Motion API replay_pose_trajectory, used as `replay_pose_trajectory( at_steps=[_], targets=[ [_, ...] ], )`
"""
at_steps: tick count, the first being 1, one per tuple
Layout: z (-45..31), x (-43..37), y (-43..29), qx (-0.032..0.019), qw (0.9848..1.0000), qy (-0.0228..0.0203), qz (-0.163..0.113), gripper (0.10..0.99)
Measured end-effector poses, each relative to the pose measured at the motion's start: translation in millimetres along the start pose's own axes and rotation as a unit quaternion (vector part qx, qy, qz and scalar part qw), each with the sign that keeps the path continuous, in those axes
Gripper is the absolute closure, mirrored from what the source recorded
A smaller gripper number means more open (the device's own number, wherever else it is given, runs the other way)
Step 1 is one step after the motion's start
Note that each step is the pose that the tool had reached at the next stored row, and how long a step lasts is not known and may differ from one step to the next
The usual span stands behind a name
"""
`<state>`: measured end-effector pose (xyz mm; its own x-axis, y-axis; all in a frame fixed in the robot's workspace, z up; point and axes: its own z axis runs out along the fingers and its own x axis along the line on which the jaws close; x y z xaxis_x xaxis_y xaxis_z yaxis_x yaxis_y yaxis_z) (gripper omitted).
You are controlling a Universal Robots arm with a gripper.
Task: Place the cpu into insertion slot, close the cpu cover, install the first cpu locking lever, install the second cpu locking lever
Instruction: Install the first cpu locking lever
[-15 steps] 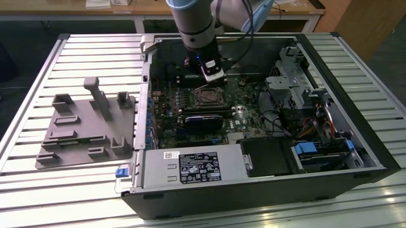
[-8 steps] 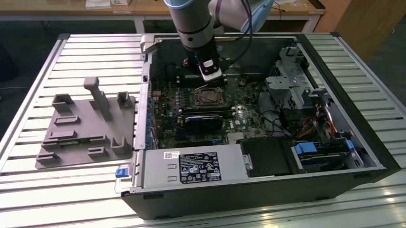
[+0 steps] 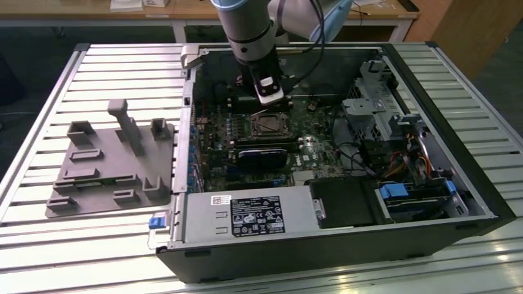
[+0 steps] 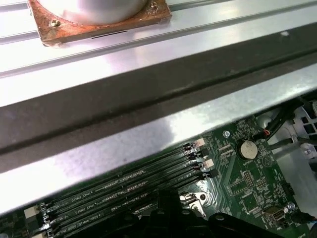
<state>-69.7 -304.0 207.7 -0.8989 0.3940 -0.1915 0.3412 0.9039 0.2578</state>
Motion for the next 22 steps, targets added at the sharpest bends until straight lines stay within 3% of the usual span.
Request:
replay_pose_trajectory(
  at_steps=[10,16,22],
  targets=[
    [1.1,1.7,3.4,0.0068,0.9999,-0.0052,0.012,0.984],
    [2.7,2.4,4.1,0.0141,0.9995,-0.0107,0.025,0.984],
    [3.5,3.9,7.3,0.0147,0.9995,-0.0113,0.027,0.984]
  ],
)
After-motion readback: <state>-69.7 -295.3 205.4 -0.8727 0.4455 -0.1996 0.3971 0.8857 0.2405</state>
